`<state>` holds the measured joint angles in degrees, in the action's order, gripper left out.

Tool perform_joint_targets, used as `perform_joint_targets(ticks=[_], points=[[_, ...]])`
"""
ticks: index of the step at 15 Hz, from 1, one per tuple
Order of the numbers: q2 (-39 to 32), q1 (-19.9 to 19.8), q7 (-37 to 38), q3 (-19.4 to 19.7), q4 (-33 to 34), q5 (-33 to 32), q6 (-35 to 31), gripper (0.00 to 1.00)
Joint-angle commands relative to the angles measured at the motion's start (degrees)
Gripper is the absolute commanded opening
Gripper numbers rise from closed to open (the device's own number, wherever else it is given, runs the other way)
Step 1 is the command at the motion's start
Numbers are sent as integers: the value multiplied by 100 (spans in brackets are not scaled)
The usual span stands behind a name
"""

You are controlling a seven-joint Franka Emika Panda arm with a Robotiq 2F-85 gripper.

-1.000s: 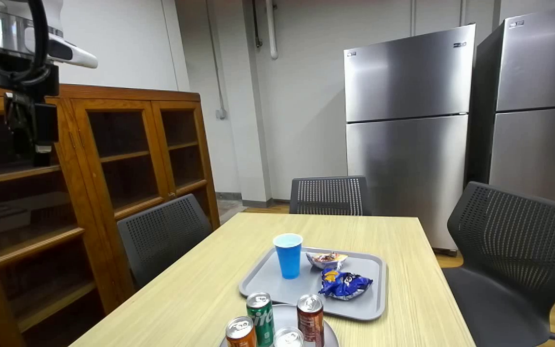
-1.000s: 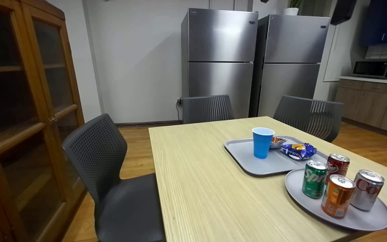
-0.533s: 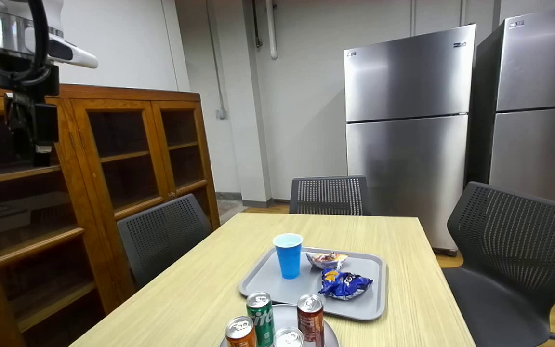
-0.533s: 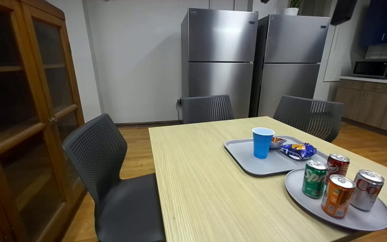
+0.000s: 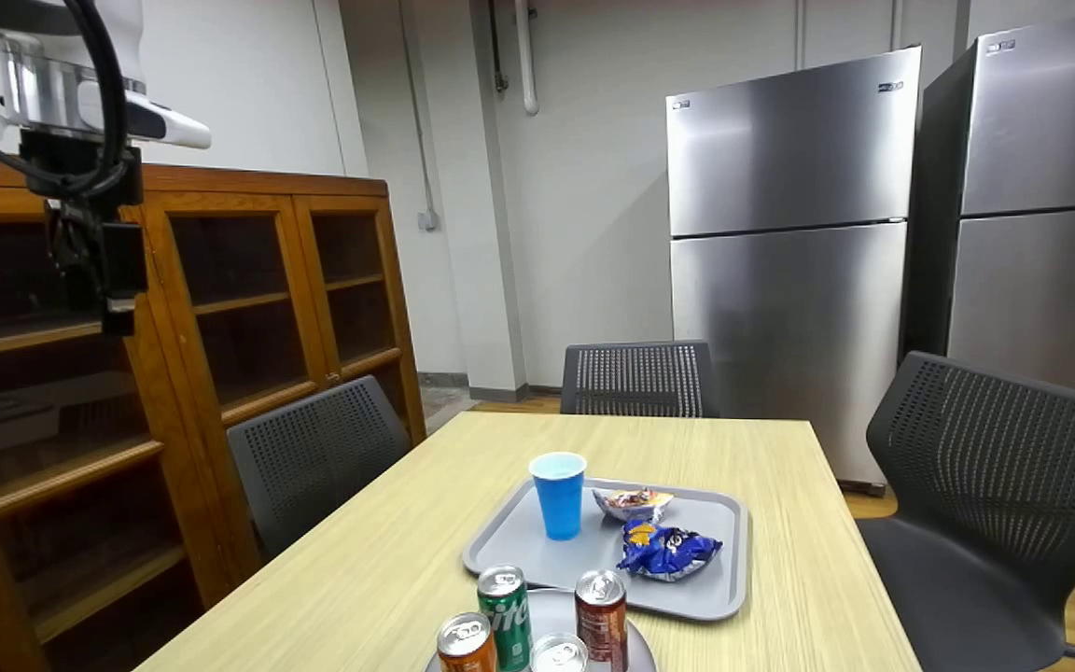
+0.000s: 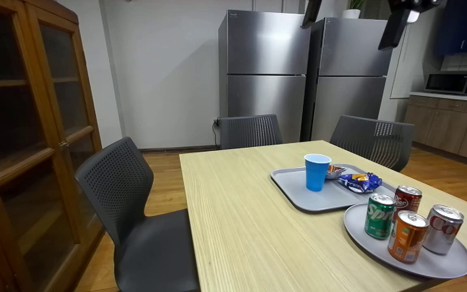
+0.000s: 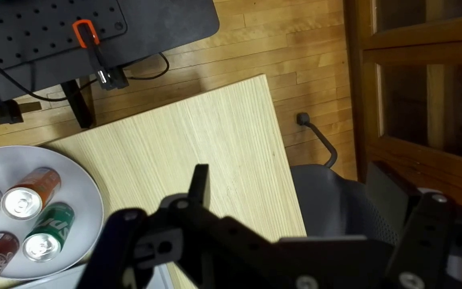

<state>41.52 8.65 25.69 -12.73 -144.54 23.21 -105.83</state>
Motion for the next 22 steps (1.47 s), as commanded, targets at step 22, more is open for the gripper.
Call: perform_joint_targets(ticks=[22], points=[[-2328, -193, -1466, 596, 473, -923, -1994, 100]])
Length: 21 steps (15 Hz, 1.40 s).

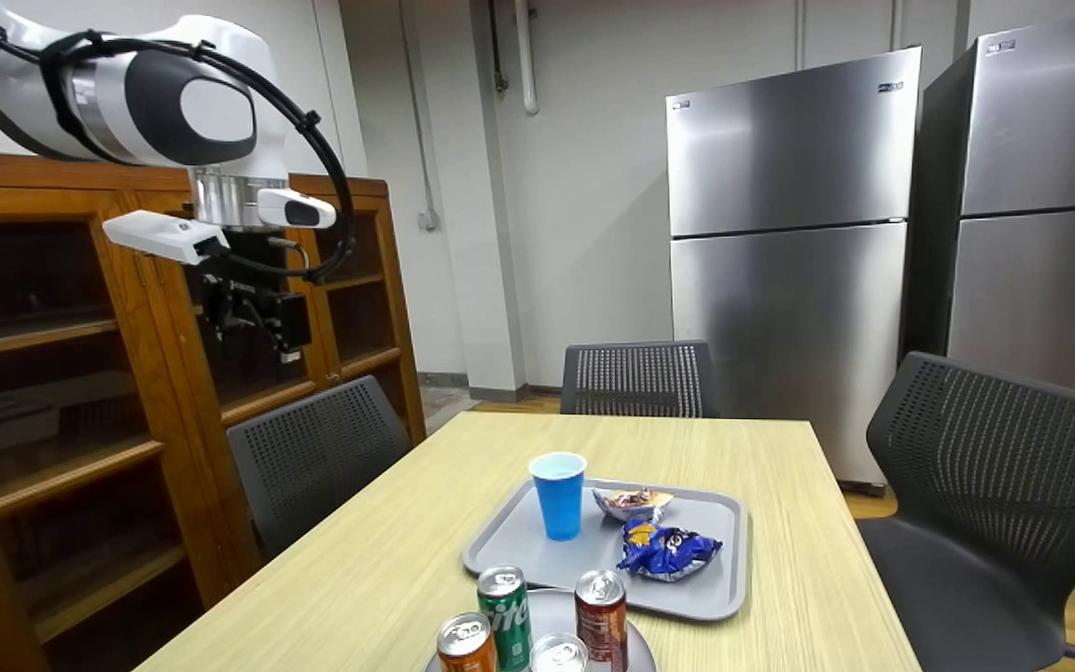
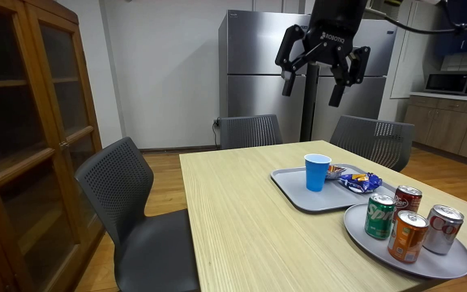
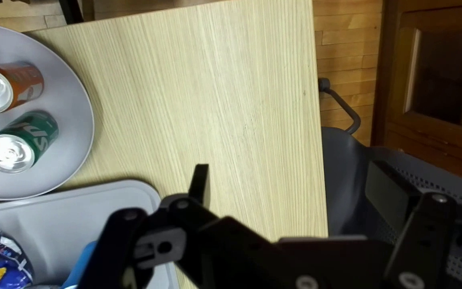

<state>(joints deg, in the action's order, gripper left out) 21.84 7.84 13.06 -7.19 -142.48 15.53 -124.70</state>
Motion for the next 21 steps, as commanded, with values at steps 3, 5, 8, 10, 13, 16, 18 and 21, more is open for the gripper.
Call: perform_joint_targets(ticks=[3, 5, 8, 10, 13, 16, 18, 21], points=[[-653, -194, -249, 99, 369, -313, -346, 100], [-885, -238, -278, 169, 466, -373, -492, 100], [-1227, -299, -343, 283, 621, -357, -678, 100], [-1456, -353, -413, 357, 744, -379, -752, 100], [-1805, -438, -477, 456, 960, -468, -872, 100], [-2171, -526, -413, 536, 1222, -671, -970, 100], [-2437, -572, -342, 593, 1419, -831, -1057, 100], [-2845, -620, -186, 674, 1725, -1022, -1224, 100]])
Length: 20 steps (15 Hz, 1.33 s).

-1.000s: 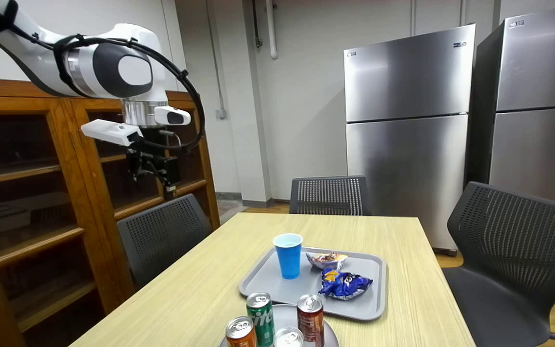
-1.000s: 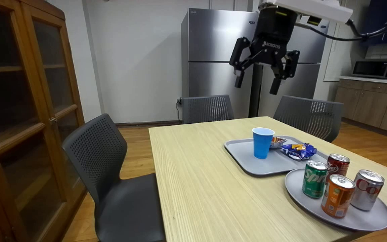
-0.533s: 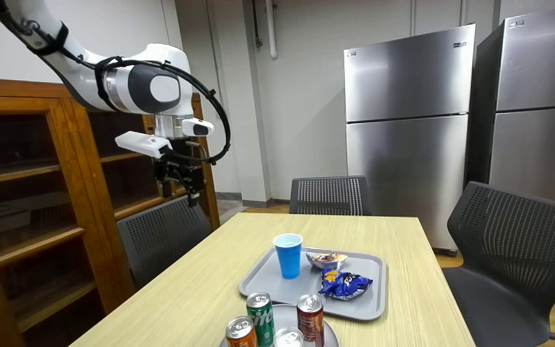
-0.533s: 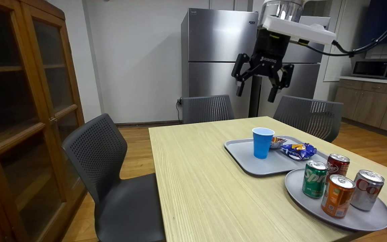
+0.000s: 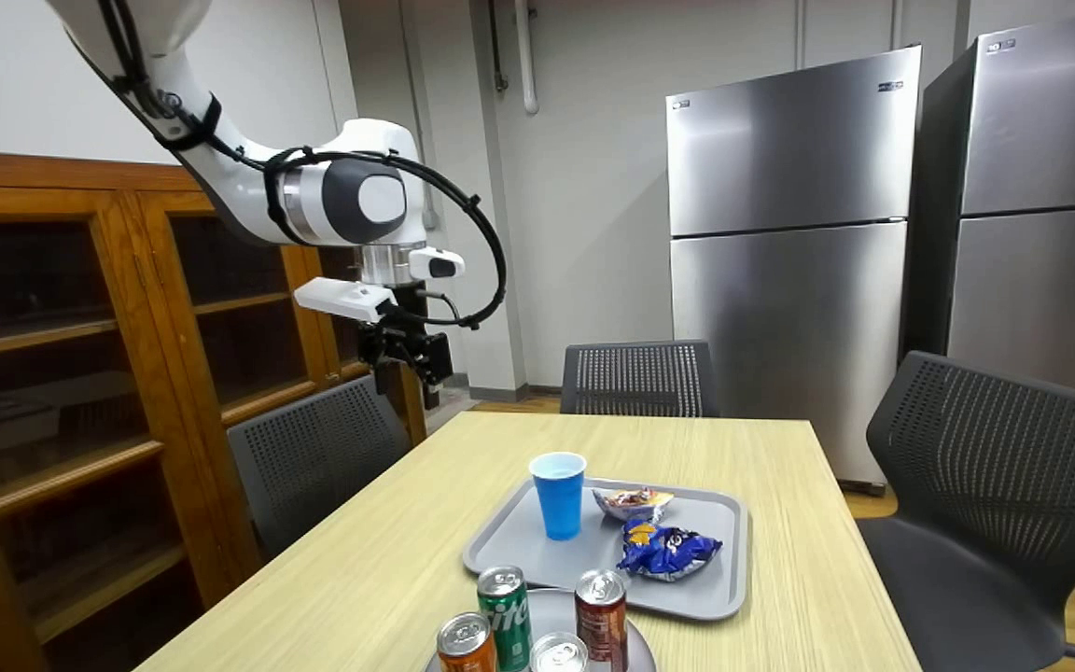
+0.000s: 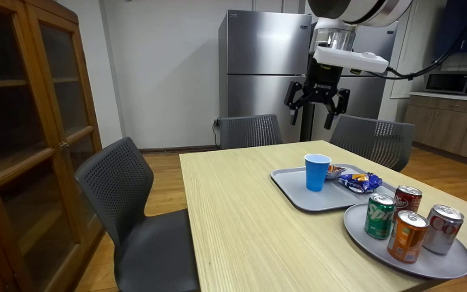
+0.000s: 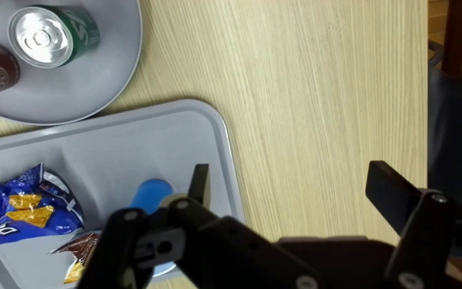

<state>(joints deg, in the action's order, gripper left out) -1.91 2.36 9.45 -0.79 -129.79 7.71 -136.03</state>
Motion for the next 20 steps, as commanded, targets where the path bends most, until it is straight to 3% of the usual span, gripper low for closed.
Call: perform_joint_targets(ticks=[1, 9, 10, 18, 20], points=[[-598, -75, 229, 63, 555, -307, -149, 100], [-1430, 70, 1036, 357, 1265, -758, -432, 100], [-1256, -34, 648, 263, 1006, -528, -453, 100], [-1392, -4, 811, 301, 1155, -600, -458, 100], [-1328, 64, 951, 380, 1007, -836, -727, 100]])
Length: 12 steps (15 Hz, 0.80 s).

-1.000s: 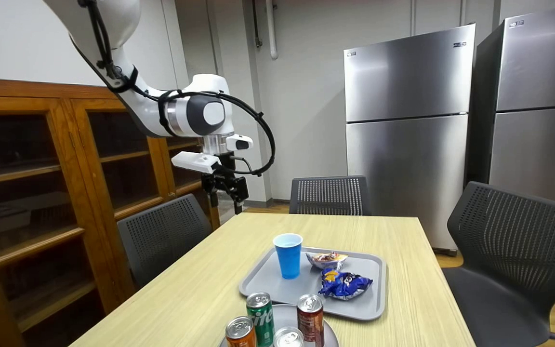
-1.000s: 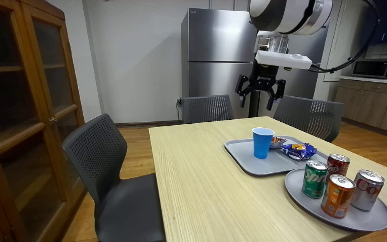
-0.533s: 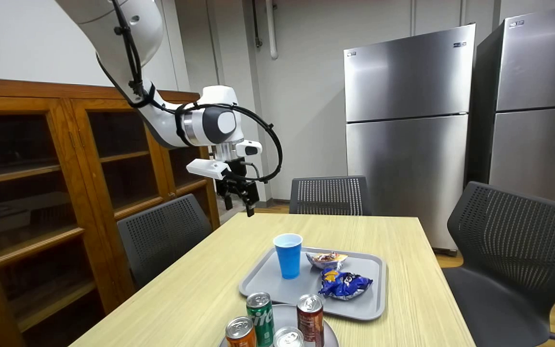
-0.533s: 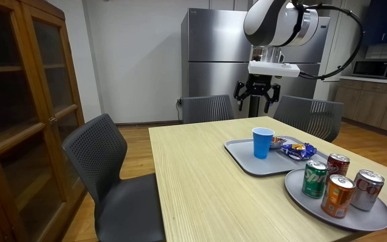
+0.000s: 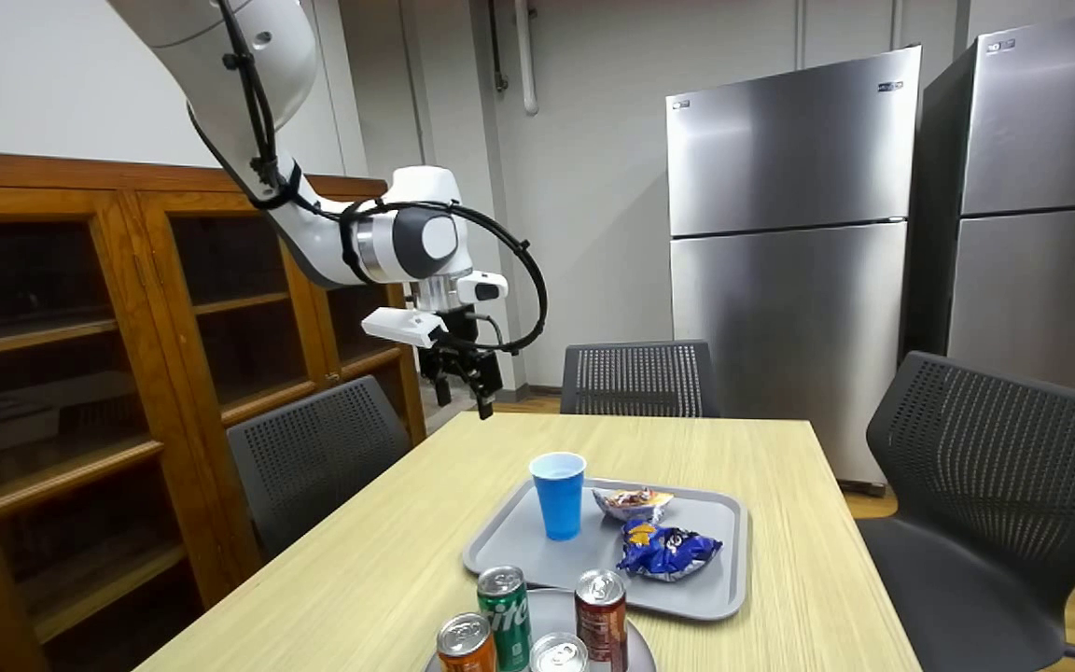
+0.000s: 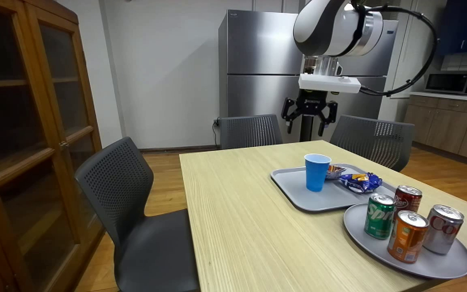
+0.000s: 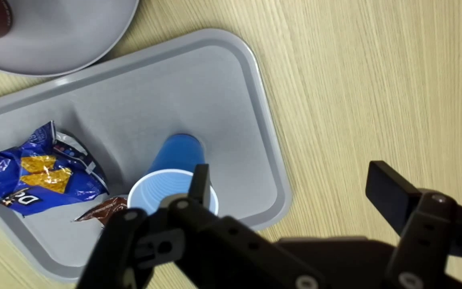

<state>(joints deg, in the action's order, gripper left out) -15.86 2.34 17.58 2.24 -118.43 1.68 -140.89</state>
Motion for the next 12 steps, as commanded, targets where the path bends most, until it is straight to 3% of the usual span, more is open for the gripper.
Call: perform_joint_targets(ticks=[1, 5, 12], points=[[50, 71, 155, 102, -141, -302, -339, 100], [-97, 10, -41, 215, -73, -633, -619, 100], [-564, -123, -439, 344, 194, -615, -882, 100]])
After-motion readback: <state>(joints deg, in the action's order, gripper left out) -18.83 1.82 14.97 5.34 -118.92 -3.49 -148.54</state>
